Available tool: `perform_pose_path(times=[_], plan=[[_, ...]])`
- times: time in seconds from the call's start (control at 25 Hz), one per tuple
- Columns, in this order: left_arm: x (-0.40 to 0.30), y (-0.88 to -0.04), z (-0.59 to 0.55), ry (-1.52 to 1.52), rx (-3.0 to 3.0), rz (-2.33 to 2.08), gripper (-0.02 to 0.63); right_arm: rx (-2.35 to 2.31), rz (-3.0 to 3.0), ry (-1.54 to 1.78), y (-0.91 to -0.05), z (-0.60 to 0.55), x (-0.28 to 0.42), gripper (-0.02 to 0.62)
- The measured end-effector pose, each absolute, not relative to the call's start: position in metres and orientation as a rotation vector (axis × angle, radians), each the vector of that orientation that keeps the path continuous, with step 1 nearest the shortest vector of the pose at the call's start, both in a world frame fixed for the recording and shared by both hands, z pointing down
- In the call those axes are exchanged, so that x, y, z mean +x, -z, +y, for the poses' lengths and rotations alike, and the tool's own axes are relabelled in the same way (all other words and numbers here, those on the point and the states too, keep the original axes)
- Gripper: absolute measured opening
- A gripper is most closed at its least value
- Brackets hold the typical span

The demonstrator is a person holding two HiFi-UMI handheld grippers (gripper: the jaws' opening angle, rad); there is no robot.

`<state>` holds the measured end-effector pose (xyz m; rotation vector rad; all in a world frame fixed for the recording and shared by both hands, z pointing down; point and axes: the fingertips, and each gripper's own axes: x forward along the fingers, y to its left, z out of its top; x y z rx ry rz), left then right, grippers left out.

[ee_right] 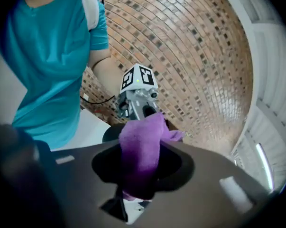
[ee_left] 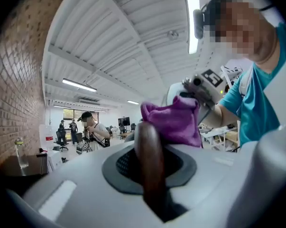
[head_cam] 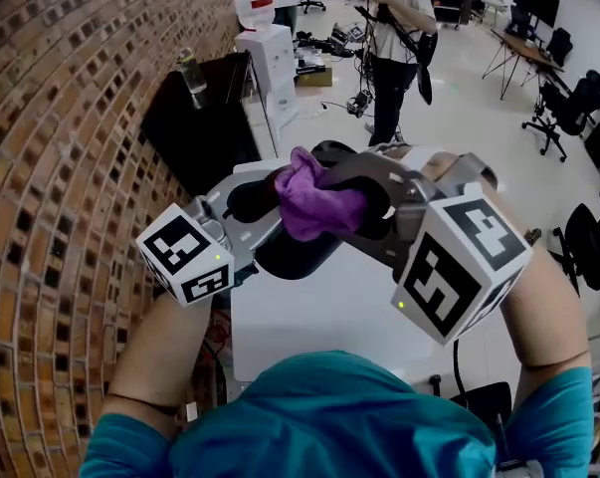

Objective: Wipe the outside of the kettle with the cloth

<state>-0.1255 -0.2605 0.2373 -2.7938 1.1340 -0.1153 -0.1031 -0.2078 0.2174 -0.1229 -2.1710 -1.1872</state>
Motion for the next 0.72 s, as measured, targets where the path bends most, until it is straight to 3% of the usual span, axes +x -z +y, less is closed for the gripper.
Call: perform_pose_path(times=[0.2, 0.4, 0.72], plan=[[-0.126, -0.224, -0.233, 0.018, -2.764, 0.901, 0.069, -0.056, -2.700, 0.739, -0.165, -0.240, -0.076, 0.120], [-0.127, -0.211, -0.222, -0.209, -2.852, 0.801, 0.069, -0.235, -2.845, 0.472, -0.165, -0.246, -0.081, 0.120], [-0.157, -0.213, -0.228, -0.296, -2.888, 0.915, 0.069, -0.016, -2.870, 0.458, -0.185, -0.271, -0.040, 0.120]])
